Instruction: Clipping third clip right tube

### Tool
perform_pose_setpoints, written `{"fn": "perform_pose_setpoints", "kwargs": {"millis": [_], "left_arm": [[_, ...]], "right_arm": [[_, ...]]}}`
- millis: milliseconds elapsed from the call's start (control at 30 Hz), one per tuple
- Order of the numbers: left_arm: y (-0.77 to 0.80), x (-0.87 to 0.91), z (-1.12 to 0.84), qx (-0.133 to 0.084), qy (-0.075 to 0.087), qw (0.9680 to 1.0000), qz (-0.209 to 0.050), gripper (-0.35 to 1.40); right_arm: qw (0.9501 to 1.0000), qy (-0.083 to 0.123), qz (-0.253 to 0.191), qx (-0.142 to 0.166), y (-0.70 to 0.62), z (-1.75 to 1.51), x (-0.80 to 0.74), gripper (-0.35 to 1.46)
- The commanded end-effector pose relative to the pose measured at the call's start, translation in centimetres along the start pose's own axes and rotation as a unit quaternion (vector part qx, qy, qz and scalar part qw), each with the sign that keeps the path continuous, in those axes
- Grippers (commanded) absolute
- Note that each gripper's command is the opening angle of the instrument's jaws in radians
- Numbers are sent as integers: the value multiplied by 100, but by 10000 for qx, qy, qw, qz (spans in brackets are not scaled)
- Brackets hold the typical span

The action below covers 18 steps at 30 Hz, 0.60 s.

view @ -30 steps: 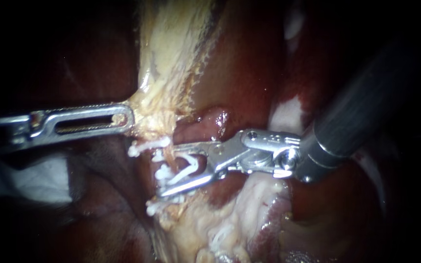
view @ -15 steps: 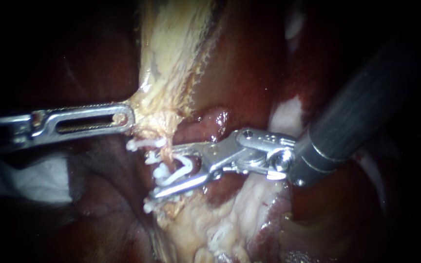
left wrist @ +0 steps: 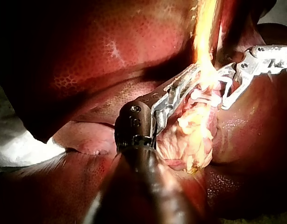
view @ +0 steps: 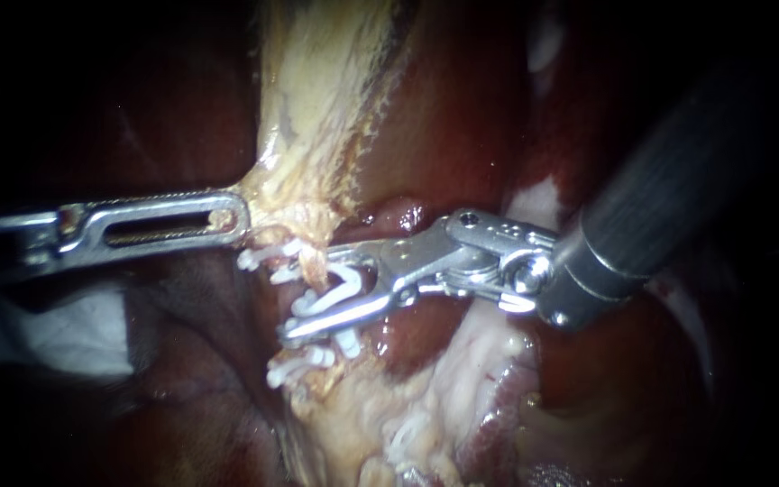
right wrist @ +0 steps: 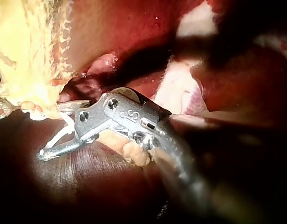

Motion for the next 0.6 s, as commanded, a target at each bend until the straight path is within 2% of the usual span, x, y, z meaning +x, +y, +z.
{"fn": "perform_pose_setpoints", "kwargs": {"millis": [33,133,233,400,600], "left_arm": [[0,0,0,0,-1,10000,0,-35],[0,0,0,-1,-1,10000,0,-35],[0,0,1,-2,-2,10000,1,-35],[0,0,1,-2,-2,10000,2,-35],[1,1,1,0,-1,10000,3,-35]], "right_arm": [[10000,3,38,-24,0,0,0,44],[9998,41,157,-143,1,-2,0,23],[9990,106,166,-412,4,-8,2,-34],[9976,43,337,-602,6,-20,7,-35],[9969,48,507,-598,5,-21,5,-35]]}}
